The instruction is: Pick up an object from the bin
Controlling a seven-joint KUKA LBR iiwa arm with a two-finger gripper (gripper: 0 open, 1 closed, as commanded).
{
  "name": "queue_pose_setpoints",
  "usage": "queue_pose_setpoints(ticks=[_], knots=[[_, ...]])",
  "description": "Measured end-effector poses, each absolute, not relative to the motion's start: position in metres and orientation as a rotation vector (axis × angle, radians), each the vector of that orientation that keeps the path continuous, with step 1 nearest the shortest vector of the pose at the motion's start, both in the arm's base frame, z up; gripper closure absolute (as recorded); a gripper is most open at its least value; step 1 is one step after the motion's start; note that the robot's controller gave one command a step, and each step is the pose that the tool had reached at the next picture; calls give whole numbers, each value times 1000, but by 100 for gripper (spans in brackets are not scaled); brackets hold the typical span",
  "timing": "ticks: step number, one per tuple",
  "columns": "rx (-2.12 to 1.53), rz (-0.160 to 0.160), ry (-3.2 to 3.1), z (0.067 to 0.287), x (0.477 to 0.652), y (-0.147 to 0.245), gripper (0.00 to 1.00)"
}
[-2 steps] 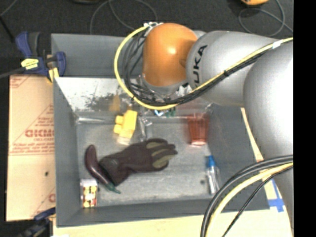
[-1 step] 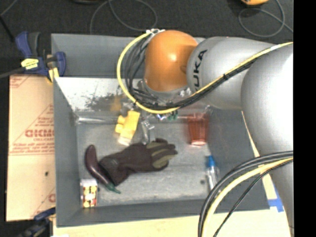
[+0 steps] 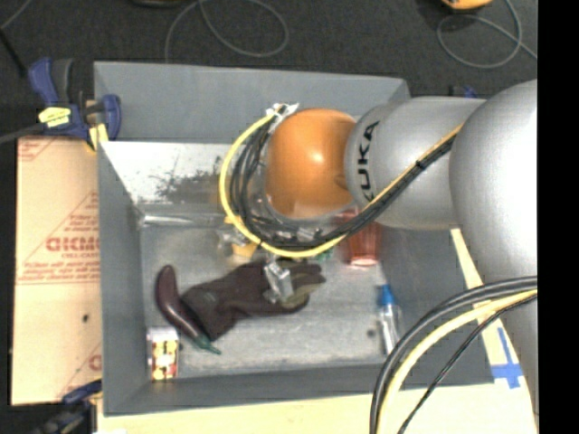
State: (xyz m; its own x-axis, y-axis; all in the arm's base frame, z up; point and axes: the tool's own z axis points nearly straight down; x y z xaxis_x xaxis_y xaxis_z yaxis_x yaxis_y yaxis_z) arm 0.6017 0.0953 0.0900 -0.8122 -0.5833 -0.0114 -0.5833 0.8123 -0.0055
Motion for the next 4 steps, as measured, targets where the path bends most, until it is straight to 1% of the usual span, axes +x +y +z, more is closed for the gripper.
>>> queue_pose_setpoints(ticks=[1, 3, 4], knots=[[-1144, -4, 2910, 72, 573, 98, 100], [-1142, -3, 2910, 73, 573, 98, 100], [-1140, -2, 2913, 79, 572, 97, 100]])
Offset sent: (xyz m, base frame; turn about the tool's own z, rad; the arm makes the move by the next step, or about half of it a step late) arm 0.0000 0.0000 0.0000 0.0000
